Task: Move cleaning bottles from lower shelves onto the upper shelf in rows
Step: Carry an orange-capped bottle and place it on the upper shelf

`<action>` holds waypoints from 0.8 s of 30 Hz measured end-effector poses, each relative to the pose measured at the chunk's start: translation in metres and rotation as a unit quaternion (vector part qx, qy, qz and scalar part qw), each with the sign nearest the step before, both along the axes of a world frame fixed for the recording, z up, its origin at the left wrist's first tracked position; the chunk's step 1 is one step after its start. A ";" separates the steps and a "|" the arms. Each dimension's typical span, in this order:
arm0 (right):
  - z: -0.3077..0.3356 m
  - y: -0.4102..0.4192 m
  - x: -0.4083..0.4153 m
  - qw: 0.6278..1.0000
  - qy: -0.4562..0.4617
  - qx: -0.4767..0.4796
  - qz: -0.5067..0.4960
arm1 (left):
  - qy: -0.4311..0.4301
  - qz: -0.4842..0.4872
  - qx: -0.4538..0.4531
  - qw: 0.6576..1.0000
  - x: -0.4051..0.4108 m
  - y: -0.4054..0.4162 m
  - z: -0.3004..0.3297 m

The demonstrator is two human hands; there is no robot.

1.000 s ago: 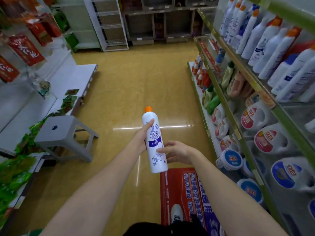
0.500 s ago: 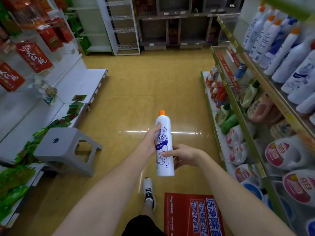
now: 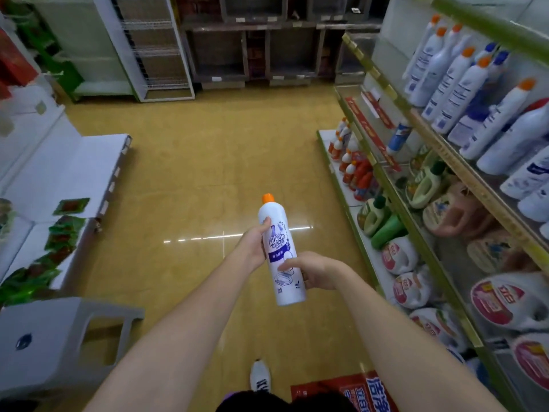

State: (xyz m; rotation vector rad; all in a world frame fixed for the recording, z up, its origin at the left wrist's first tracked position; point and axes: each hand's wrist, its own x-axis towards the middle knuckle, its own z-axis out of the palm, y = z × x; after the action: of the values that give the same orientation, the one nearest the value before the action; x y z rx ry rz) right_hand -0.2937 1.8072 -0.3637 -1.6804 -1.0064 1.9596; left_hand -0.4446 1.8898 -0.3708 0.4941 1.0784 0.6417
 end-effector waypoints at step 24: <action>0.027 0.261 0.144 0.939 0.089 0.164 -0.290 | 0.081 -0.196 0.216 0.953 0.201 0.306 0.093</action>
State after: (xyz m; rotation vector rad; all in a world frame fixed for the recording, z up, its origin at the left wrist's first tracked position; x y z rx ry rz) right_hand -0.1500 2.0683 -0.3365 -1.3786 -0.6283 1.4318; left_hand -0.2438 2.1956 -0.2775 1.1270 0.9538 0.4857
